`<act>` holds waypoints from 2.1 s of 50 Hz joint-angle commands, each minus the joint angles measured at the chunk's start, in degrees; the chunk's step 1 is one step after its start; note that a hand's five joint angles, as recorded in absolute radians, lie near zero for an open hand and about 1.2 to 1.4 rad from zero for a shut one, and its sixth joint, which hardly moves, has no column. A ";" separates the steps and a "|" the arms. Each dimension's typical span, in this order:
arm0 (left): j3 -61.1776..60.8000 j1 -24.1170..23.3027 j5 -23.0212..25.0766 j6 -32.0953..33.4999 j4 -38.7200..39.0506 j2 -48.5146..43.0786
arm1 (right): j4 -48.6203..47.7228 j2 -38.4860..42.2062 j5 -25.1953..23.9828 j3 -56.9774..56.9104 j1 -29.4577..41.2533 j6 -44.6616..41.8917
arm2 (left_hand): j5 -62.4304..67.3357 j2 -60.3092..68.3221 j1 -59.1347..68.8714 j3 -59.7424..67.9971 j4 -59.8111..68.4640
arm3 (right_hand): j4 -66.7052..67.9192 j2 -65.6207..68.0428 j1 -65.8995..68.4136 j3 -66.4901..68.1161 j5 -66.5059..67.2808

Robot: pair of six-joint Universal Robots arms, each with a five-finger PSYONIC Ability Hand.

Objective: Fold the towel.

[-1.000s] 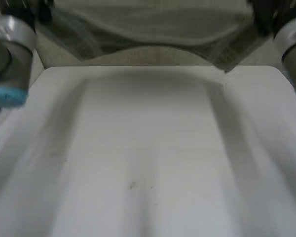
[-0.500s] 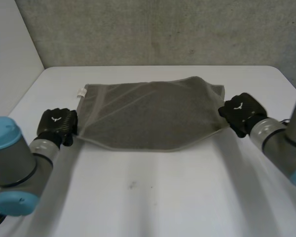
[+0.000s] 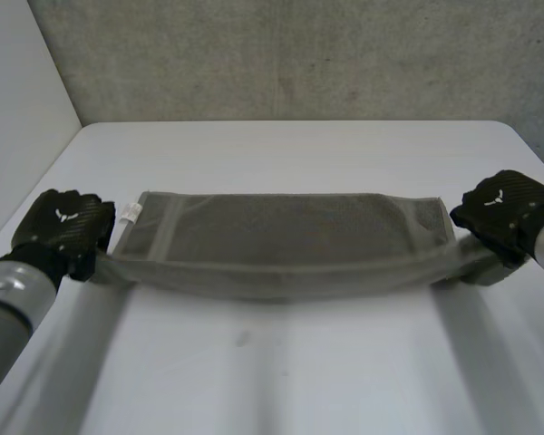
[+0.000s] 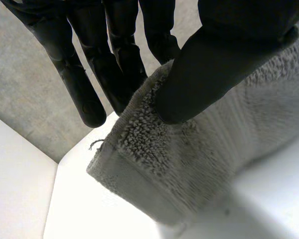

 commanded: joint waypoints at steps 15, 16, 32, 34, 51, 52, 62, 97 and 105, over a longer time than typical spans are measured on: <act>44.62 -2.39 -0.54 -1.17 5.47 -42.53 | -11.54 33.28 7.73 -32.15 5.86 7.68 | 10.96 10.17 10.73 10.19 10.14 | 3.35 3.67 3.83 3.56 3.13; 47.23 -2.39 -0.72 -1.17 5.38 -44.36 | -11.55 33.29 7.73 -32.17 5.86 7.68 | 10.96 10.17 10.73 10.19 10.14 | 3.35 3.67 3.83 3.56 3.13; 53.85 -2.48 -0.90 -2.48 5.56 -50.01 | -18.49 42.96 11.69 -44.30 6.57 8.21 | -59.04 -59.83 -59.27 -59.81 -59.86 | -66.65 -66.33 -66.17 -66.44 -66.87; 53.50 -2.57 -0.90 -3.54 5.38 -49.30 | -18.93 42.18 11.86 -43.95 6.48 8.91 | -59.04 -59.83 -59.27 -59.81 -59.86 | -66.65 -66.33 -66.17 -66.44 -66.87; 30.59 -2.48 -0.46 -18.57 5.82 -22.95 | -19.20 16.52 11.42 -12.96 5.69 19.02 | -59.04 -59.83 -59.27 -59.81 -59.86 | -66.65 -66.33 -66.17 -66.44 -66.87; 28.21 -2.57 -0.46 -18.75 5.91 -21.19 | -19.20 16.50 11.43 -12.92 5.69 19.02 | -59.04 -59.83 -59.27 -59.81 -59.86 | -66.65 -66.33 -66.17 -66.44 -66.87; 16.60 -4.50 -0.63 -18.93 10.55 -16.52 | -19.99 14.48 8.01 0.25 3.06 33.23 | -59.04 -59.83 -59.27 -59.81 -59.86 | -52.27 -51.96 -51.80 -52.06 -52.50; 11.05 -6.96 -4.85 -18.84 14.26 -16.34 | -29.66 24.59 5.01 -0.09 -3.19 38.44 | -59.04 -59.83 -59.27 -59.81 -59.86 | -32.92 -32.61 -32.44 -32.71 -33.15; 10.52 -7.05 -4.76 -18.84 14.43 -16.34 | -29.75 24.68 5.10 -0.44 -3.28 38.44 | -59.04 -59.83 -59.27 -59.81 -59.86 | -16.32 -16.01 -15.84 -16.11 -16.55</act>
